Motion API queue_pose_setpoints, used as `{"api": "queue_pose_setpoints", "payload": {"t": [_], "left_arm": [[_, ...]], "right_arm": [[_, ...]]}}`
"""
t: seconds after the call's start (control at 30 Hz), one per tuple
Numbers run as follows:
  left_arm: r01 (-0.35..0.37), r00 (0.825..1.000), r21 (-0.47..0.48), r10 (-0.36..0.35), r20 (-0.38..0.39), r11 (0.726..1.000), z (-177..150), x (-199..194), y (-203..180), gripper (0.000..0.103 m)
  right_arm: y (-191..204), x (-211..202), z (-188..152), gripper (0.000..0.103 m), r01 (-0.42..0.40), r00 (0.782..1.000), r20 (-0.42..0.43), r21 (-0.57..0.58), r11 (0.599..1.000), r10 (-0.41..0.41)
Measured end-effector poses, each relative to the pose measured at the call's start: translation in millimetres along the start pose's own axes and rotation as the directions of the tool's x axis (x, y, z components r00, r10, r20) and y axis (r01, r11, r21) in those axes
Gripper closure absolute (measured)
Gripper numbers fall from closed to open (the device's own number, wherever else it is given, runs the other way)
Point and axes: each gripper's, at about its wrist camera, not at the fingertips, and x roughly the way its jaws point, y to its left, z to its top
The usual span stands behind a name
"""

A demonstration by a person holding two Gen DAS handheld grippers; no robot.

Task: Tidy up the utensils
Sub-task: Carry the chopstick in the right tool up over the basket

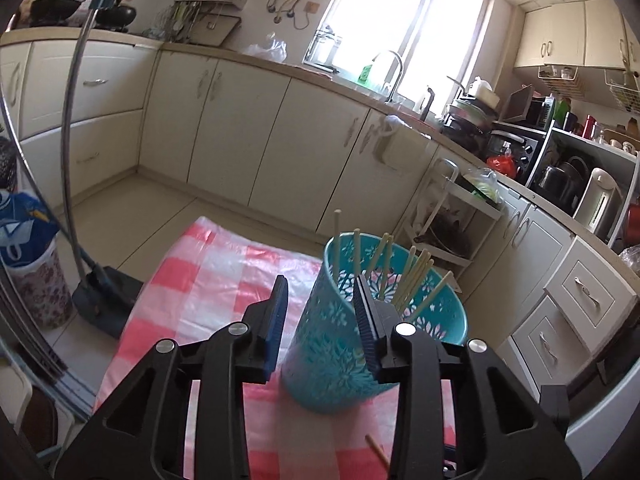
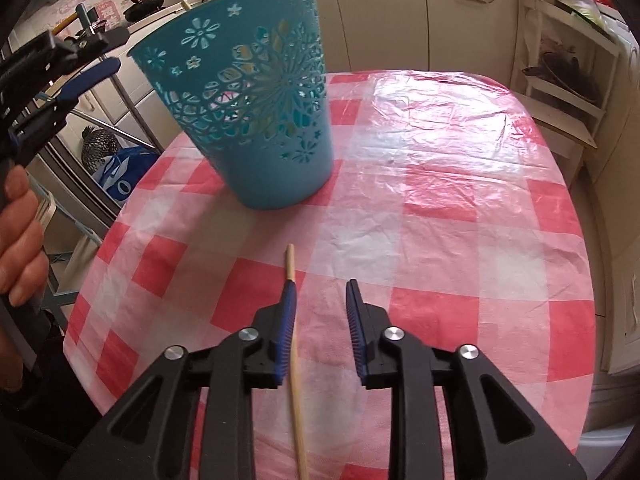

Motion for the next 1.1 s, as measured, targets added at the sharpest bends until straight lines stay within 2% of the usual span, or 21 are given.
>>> {"api": "queue_pose_setpoints", "payload": {"t": [0.1,0.17,0.23,0.27,0.3,0.4,0.47,0.53,0.57,0.6,0.67,0.7,0.73,0.77,0.8,0.83,0.9,0.93,1.0,1.1], "left_arm": [[0.005,1.000,0.019,-0.005,-0.001,1.000,0.0,-3.7,0.0,0.067],[0.003,1.000,0.031,-0.003,0.002,1.000,-0.6,-6.5,0.9,0.066],[0.008,1.000,0.030,-0.008,-0.004,1.000,0.2,-7.2,2.8,0.065],[0.008,1.000,0.031,-0.008,-0.005,1.000,-0.2,-7.6,3.4,0.065],[0.008,1.000,0.034,-0.008,-0.005,0.999,-0.7,-8.7,3.7,0.065],[0.005,1.000,0.050,-0.006,0.016,0.999,2.1,-13.3,-0.4,0.065],[-0.003,0.999,0.068,0.000,0.050,0.998,3.7,-20.4,-4.8,0.063],[-0.018,0.995,0.081,0.010,0.101,0.997,4.4,-29.7,-9.7,0.060],[-0.022,0.992,0.084,0.011,0.125,0.996,4.6,-34.2,-11.6,0.058],[-0.024,0.990,0.087,0.011,0.143,0.996,5.2,-37.7,-12.8,0.058],[-0.033,0.980,0.086,0.016,0.197,0.996,5.2,-47.7,-16.3,0.057],[-0.035,0.975,0.083,0.015,0.222,0.996,5.0,-52.4,-17.9,0.056],[-0.036,0.971,0.083,0.015,0.241,0.996,5.5,-56.0,-19.2,0.056],[-0.039,0.965,0.086,0.015,0.261,0.996,5.1,-60.1,-21.8,0.055],[-0.040,0.961,0.091,0.013,0.276,0.995,5.5,-63.2,-23.6,0.054],[-0.035,0.958,0.097,0.006,0.287,0.995,5.1,-65.6,-25.2,0.053],[-0.035,0.956,0.107,0.002,0.295,0.994,5.0,-67.2,-26.7,0.053],[-0.034,0.956,0.109,0.001,0.292,0.993,5.7,-66.8,-26.4,0.053],[-0.033,0.960,0.098,0.004,0.281,0.995,9.8,-63.4,-24.0,0.052],[-0.030,0.964,0.075,0.009,0.265,0.997,17.5,-57.7,-18.0,0.052]], "right_arm": [[11.2,1.7,-3.0,0.077,-0.020,1.000,-0.012,-0.036,0.999,0.019],[23.5,7.0,-6.6,0.077,0.007,0.999,-0.034,-0.092,0.996,-0.010],[30.7,17.9,-10.5,0.084,0.069,0.994,-0.068,-0.157,0.985,-0.081],[35.7,17.6,-12.6,0.093,0.102,0.992,-0.050,-0.197,0.975,-0.114],[36.8,16.7,-12.3,0.098,0.087,0.993,-0.061,-0.195,0.977,-0.101],[29.1,6.2,-7.5,0.098,0.055,0.998,-0.035,-0.138,0.989,-0.060],[16.9,-10.1,1.8,0.098,-0.025,0.999,0.026,-0.035,0.999,0.026],[3.0,-33.8,12.4,0.098,-0.118,0.984,0.145,0.062,0.991,0.109],[-5.2,-49.5,17.6,0.098,-0.185,0.960,0.233,0.112,0.976,0.155],[-13.6,-65.5,22.2,0.098,-0.267,0.922,0.329,0.156,0.951,0.205],[-26.9,-87.4,28.4,0.097,-0.376,0.846,0.477,0.214,0.901,0.239],[-33.0,-94.6,32.8,0.098,-0.443,0.797,0.543,0.227,0.867,0.264],[-39.7,-102.5,36.5,0.098,-0.518,0.730,0.627,0.248,0.818,0.272],[-42.8,-105.3,40.3,0.098,-0.561,0.690,0.670,0.258,0.787,0.272],[-45.7,-106.8,46.9,0.098,-0.614,0.642,0.713,0.258,0.746,0.281],[-46.3,-106.7,53.2,0.098,-0.635,0.614,0.745,0.271,0.724,0.260],[-48.5,-104.0,61.4,0.098,-0.678,0.570,0.780,0.270,0.684,0.258],[-47.6,-101.4,68.0,0.098,-0.685,0.558,0.793,0.273,0.676,0.245],[-47.3,-100.6,79.6,0.098,-0.673,0.556,0.797,0.266,0.690,0.235],[-46.1,-98.0,95.6,0.098,-0.610,0.560,0.812,0.271,0.744,0.163]]}}
